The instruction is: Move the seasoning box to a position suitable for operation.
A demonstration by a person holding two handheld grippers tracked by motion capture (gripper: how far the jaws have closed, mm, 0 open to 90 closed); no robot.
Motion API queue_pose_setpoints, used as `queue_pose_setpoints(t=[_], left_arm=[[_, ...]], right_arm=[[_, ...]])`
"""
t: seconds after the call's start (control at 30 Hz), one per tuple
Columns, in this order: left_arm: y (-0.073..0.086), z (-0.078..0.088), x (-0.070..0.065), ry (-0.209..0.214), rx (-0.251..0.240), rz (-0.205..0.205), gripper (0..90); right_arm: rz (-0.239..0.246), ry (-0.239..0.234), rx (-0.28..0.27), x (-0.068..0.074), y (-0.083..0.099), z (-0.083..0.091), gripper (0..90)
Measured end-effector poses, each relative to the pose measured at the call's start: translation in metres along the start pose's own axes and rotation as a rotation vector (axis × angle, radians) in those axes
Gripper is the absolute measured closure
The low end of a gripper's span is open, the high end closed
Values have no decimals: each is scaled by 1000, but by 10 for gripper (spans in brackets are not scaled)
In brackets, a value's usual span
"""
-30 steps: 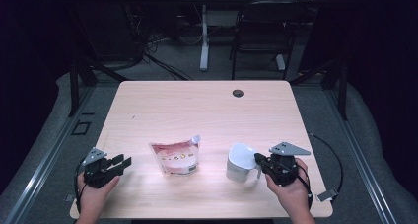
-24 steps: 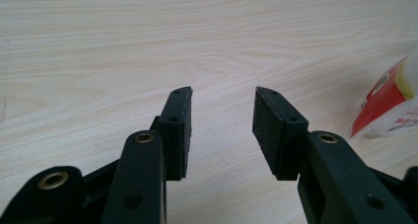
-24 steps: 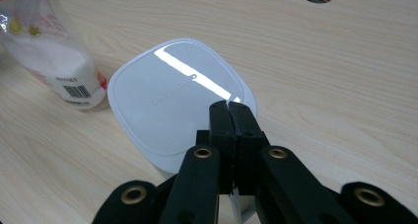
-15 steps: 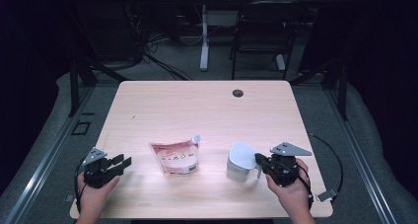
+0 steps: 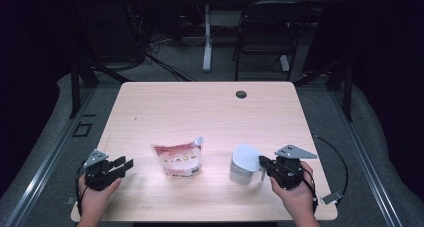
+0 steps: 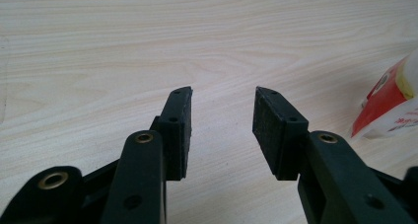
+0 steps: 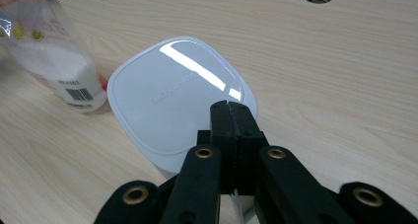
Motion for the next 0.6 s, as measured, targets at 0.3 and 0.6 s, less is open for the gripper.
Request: queue_pose_setpoints(t=[0.3,0.6], left_arm=[[0,0,0,0,0,-1,592],[0,0,0,0,0,-1,592]], right_arm=[[-18,-12,-5,-1,0,0,900],[-16,-8,-5,-1,1,0,900]])
Point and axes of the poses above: each handheld gripper's, and its own axes: z roughly backward along the jaws, y roughly out of its underside, x roughly to its left, the point moved 9 cm from there along -z, roughly forward along the jaws, and after that the axes turned 13 degrees about -z, right-handed, at the moved point
